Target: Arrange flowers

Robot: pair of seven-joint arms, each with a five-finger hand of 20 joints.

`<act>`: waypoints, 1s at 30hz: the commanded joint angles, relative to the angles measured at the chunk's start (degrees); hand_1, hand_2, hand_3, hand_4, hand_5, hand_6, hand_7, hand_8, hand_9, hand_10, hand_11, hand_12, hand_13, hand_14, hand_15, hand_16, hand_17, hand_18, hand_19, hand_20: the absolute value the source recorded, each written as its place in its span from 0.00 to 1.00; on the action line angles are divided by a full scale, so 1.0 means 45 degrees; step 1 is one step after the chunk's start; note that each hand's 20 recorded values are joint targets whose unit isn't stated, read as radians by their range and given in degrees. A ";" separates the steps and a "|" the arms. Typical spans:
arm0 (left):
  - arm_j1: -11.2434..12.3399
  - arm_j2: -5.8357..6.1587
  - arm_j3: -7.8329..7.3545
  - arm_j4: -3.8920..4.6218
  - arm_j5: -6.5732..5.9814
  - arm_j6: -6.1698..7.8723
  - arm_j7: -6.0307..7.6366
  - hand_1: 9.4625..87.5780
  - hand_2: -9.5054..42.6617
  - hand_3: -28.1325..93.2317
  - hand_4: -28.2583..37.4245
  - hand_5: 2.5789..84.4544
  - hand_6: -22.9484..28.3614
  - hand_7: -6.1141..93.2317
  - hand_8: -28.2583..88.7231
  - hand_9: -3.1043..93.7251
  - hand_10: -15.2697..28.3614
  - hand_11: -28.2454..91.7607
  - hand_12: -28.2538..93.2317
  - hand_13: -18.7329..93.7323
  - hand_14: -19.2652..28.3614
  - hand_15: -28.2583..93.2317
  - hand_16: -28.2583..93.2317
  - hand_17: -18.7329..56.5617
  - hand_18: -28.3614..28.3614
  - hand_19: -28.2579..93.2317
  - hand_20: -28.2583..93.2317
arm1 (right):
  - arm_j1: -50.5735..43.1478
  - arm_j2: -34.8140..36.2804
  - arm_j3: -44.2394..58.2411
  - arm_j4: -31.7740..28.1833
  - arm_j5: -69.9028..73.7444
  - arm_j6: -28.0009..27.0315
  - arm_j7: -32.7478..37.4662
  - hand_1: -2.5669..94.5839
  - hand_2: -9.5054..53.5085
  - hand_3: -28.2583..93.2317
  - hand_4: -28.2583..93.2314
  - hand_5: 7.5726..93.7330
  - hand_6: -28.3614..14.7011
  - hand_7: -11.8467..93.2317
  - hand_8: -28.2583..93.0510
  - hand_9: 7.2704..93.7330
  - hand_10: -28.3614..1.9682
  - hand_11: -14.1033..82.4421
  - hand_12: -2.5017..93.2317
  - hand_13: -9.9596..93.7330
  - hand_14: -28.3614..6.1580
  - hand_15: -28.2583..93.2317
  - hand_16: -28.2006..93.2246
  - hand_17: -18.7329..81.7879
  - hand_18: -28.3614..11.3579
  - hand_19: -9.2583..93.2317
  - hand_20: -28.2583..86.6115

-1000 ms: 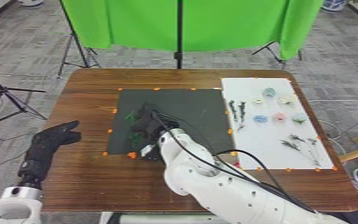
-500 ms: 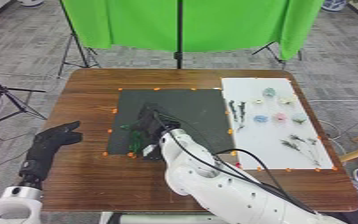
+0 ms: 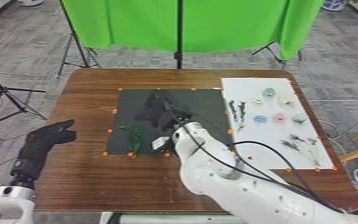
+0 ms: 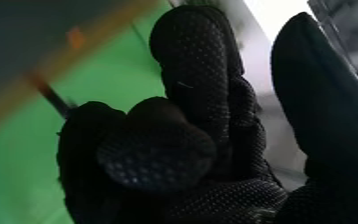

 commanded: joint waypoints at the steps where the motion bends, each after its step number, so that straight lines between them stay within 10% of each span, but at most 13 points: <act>1: 0.0692 -0.0230 -0.0418 -0.0290 0.0034 0.0011 -0.0200 0.24 0.28 0.76 0.08 0.58 0.54 0.19 0.19 0.56 0.69 0.42 0.34 0.54 0.82 0.44 0.23 0.36 0.72 0.30 0.38 | -0.2736 0.4995 0.5965 -0.3643 -0.0982 -0.0120 -0.0179 0.43 0.00 0.74 0.16 0.85 0.55 0.31 0.20 0.96 0.47 0.47 0.28 1.00 0.77 0.71 0.44 0.88 0.45 1.00 0.61; 11: 0.0871 -0.0215 -0.0656 -0.0457 0.0163 -0.0260 -0.0456 0.24 0.27 0.76 0.09 0.58 0.54 0.19 0.19 0.56 0.69 0.42 0.34 0.54 0.82 0.44 0.23 0.36 0.72 0.30 0.38 | -0.9471 0.6727 1.2468 -0.3823 -0.2184 -0.2975 0.1423 0.39 0.00 0.73 0.13 0.75 0.54 0.25 0.17 0.87 0.44 0.35 0.26 0.99 0.71 0.65 0.51 0.81 0.36 1.00 0.67; 30: 0.0894 -0.0310 -0.0760 -0.0578 0.0505 -0.0789 -0.0798 0.24 0.26 0.76 0.10 0.58 0.54 0.18 0.19 0.55 0.69 0.42 0.34 0.54 0.81 0.43 0.23 0.36 0.72 0.30 0.38 | -1.1794 0.6844 1.3716 -0.1612 -0.1574 -0.5060 0.1326 0.38 0.00 0.74 0.10 0.76 0.56 0.26 0.17 0.88 0.48 0.40 0.28 0.99 0.73 0.67 0.52 0.81 0.34 1.00 0.70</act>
